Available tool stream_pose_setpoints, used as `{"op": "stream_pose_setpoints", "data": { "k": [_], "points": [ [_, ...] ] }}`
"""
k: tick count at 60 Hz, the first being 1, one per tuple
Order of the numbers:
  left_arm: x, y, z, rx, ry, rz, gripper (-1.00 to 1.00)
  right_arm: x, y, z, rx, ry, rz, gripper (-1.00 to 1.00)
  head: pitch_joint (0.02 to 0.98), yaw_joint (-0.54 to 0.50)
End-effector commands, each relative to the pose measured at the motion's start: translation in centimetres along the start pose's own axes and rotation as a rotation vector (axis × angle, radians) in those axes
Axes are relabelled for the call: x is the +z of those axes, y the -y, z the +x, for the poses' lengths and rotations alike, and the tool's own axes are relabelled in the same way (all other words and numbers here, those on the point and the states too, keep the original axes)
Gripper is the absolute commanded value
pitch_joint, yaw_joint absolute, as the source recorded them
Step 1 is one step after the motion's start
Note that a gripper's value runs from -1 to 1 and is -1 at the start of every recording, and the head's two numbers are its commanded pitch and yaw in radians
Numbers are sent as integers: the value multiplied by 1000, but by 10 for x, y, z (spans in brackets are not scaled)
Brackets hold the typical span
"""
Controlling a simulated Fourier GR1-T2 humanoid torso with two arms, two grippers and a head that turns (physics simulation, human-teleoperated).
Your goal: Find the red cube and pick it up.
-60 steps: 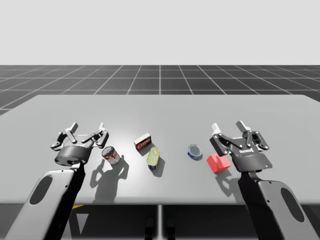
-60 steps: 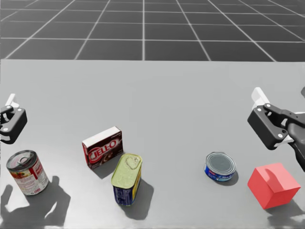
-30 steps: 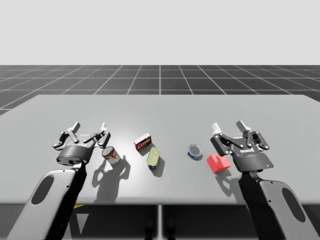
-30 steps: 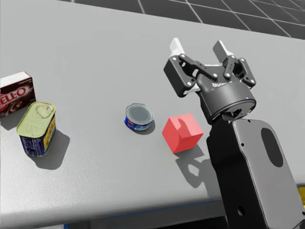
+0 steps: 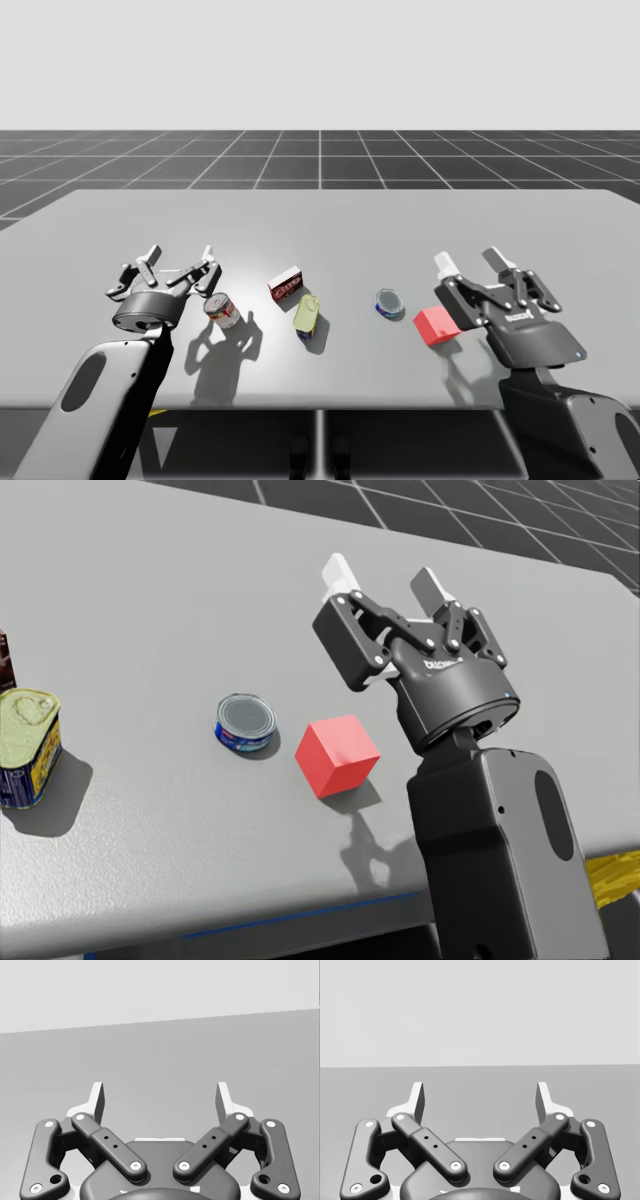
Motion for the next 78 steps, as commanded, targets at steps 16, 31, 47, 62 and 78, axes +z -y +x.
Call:
{"op": "stream_pose_setpoints", "data": {
  "k": [16,31,47,62,78],
  "points": [
    [1,1,-1,0,-6,-2,-1000,75,16,-1,62,-51,28,-1000,862,-431],
    [0,3,-2,-4,-9,-6,-1000,118,23,-27,90,-102,25,-1000,870,-456],
    [0,4,-3,-4,-10,-6,-1000,136,26,-60,65,-194,43,-1000,874,-458],
    [1,5,-3,-6,-10,-4,-1000,128,26,-86,54,-242,51,-1000,876,-456],
    [1,5,-2,-6,-8,-1,-1000,112,28,-107,34,-281,18,-1000,873,-448]
  ]
}}
